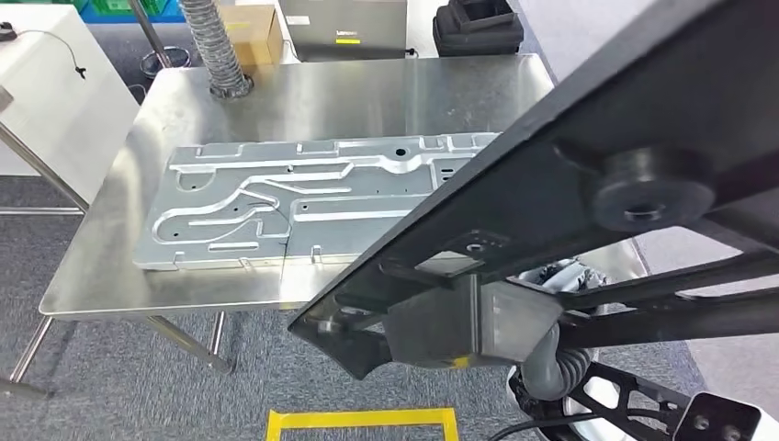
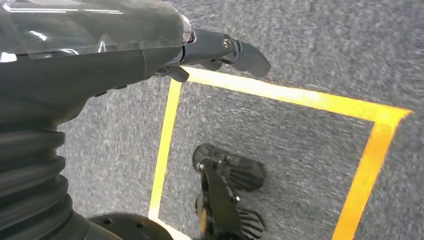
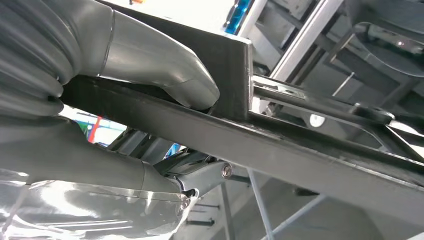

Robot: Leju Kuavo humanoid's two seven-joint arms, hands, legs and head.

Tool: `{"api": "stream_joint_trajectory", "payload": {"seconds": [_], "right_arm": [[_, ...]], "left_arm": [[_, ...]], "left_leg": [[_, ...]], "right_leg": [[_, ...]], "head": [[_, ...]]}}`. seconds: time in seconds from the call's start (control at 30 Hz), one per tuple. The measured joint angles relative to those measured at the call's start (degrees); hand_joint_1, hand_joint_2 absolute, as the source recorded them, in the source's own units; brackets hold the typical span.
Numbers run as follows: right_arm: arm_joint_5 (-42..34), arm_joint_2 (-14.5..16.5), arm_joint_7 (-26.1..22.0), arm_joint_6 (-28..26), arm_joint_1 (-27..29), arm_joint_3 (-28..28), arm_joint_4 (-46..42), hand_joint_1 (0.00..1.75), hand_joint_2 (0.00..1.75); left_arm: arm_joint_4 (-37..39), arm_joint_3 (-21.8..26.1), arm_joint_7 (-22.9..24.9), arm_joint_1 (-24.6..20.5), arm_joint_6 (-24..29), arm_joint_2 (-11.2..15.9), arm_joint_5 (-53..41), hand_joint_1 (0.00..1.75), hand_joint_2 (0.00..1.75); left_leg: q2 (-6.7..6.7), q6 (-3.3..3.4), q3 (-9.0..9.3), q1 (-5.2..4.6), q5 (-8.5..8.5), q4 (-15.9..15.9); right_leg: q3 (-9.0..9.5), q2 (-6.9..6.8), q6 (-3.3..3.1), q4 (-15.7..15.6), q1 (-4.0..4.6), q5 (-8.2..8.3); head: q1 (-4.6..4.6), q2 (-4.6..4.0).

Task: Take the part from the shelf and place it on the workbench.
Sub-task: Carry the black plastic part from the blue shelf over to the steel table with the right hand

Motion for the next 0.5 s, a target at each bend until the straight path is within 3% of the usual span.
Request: {"api": "stream_joint_trajectory", "payload": {"seconds": [0.07, 0.1, 0.13, 0.2, 0.27, 0.33, 0.4, 0.47, 0.5], "right_arm": [[0.0, 0.0, -0.1, 0.0, 0.2, 0.0, 0.0, 1.75, 1.75], [0.0, -0.1, -0.1, -0.1, 0.5, 0.0, 0.0, 1.75, 1.75], [0.1, -0.1, -0.2, -0.1, 0.7, 0.0, -0.1, 1.75, 1.75], [0.9, -0.1, -0.3, -0.3, 1.3, 0.0, -0.3, 1.75, 1.75], [2.7, -0.1, -0.3, -1.0, 2.1, -0.1, -0.8, 1.75, 1.75], [5.7, -0.1, -0.3, -2.9, 3.0, -0.2, -1.7, 1.75, 1.75], [12.2, -0.3, 0.4, -8.8, 3.5, -0.3, -2.9, 1.75, 1.75], [19.8, -1.3, 3.9, -17.2, 1.3, -1.2, -2.9, 1.75, 1.75], [22.7, -2.1, 6.7, -20.2, -1.5, -2.3, -1.7, 1.75, 1.75]], "left_arm": [[0.0, 0.0, 0.0, 0.1, 0.0, 0.0, 0.0, 0.00, 1.75], [0.0, 0.0, 0.0, 0.2, 0.0, 0.0, 0.0, 0.00, 1.75], [0.0, 0.0, 0.0, 0.3, 0.0, 0.0, 0.0, 0.00, 1.75], [0.0, 0.0, 0.1, 0.4, 0.1, 0.0, 0.0, 0.00, 1.75], [0.0, 0.1, 0.2, 0.3, 0.2, 0.0, 0.0, 0.00, 1.75], [0.0, 0.3, 0.2, 0.3, 0.3, 0.0, 0.1, 0.00, 1.75], [0.0, 0.5, -0.3, 0.4, 0.2, 0.0, 0.3, 0.00, 1.75], [0.0, 0.6, -0.7, 0.5, -0.1, 0.0, -0.2, 0.00, 1.75], [0.0, 0.6, -0.7, 0.4, -0.4, 0.0, -0.5, 0.00, 1.75]], "left_leg": [[-0.01, -0.31, -5.00, 0.16, -2.33, 7.9], [-0.01, -0.39, -6.74, 0.18, -2.12, 9.9], [0.00, -0.40, -7.36, 0.18, -0.68, 9.6], [-0.01, -0.13, -5.38, 0.17, 4.79, 2.7], [-0.04, 0.41, -2.63, -0.04, 8.07, -4.1], [-0.08, 0.95, -1.79, -0.26, 7.86, -5.9], [-0.12, 1.51, -1.58, -0.07, 7.64, -6.4], [-0.02, 2.07, -1.24, 0.16, 7.55, -6.8], [0.16, 2.25, -1.18, 0.15, 7.49, -6.9]], "right_leg": [[0.69, 0.01, -0.27, 0.0, 0.05, -0.66], [1.07, 0.09, -0.28, 0.0, 0.08, -1.01], [1.55, 0.17, -0.23, 0.1, 0.09, -1.38], [2.80, 0.28, 0.02, 0.1, 0.09, -2.31], [3.61, 0.34, 0.55, 0.3, 0.31, -3.21], [3.69, 0.36, 1.15, 0.4, 0.46, -3.64], [3.76, 0.30, 1.77, 0.4, 0.38, -4.05], [2.36, 0.22, 2.41, 3.4, 0.23, -5.84], [0.58, 0.19, 2.67, 6.7, 0.05, -7.29]], "head": [[0.00, 0.00], [0.00, 0.00], [0.00, 0.00], [0.00, 0.00], [0.00, 0.00], [0.00, 0.00], [0.01, 0.00], [0.01, 0.00], [0.01, 0.00]]}}
